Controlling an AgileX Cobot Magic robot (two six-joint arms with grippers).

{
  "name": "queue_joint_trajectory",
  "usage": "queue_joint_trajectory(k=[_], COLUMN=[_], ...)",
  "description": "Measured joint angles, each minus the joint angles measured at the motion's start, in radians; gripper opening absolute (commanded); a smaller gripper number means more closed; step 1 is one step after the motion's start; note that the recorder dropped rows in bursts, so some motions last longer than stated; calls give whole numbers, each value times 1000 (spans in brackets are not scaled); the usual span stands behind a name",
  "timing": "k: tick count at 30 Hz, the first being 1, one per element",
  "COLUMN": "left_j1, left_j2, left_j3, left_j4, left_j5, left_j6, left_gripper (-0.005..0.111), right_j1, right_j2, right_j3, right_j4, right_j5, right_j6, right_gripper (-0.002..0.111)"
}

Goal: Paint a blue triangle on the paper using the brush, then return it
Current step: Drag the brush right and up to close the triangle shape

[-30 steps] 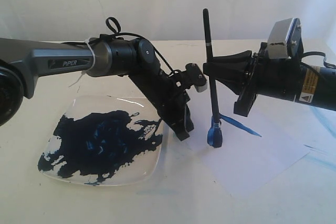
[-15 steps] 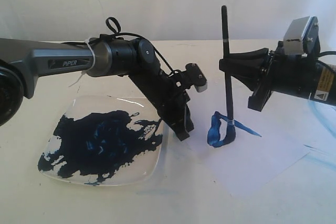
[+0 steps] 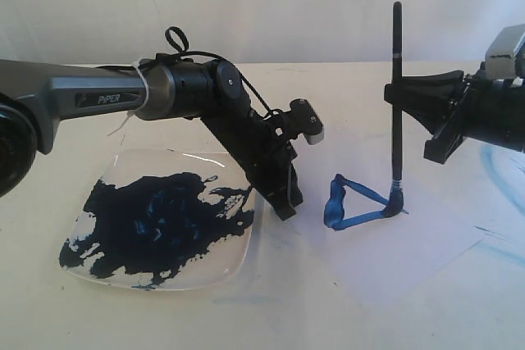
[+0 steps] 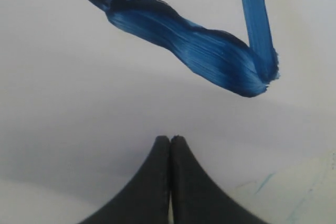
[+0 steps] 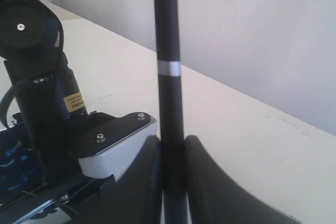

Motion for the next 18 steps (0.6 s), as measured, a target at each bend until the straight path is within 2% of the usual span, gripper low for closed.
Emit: queue_joint_trajectory(k=[18], left_j1=[0], left_j2=[0], left_j3=[0], left_j4=[0], left_j5=[0], left_j6=[0], left_gripper=[0], right_j1=[-28], right_j2=[0], right_j3=[0], right_j4=[-16], right_j5=[0], right_j6=[7], right_gripper=[0])
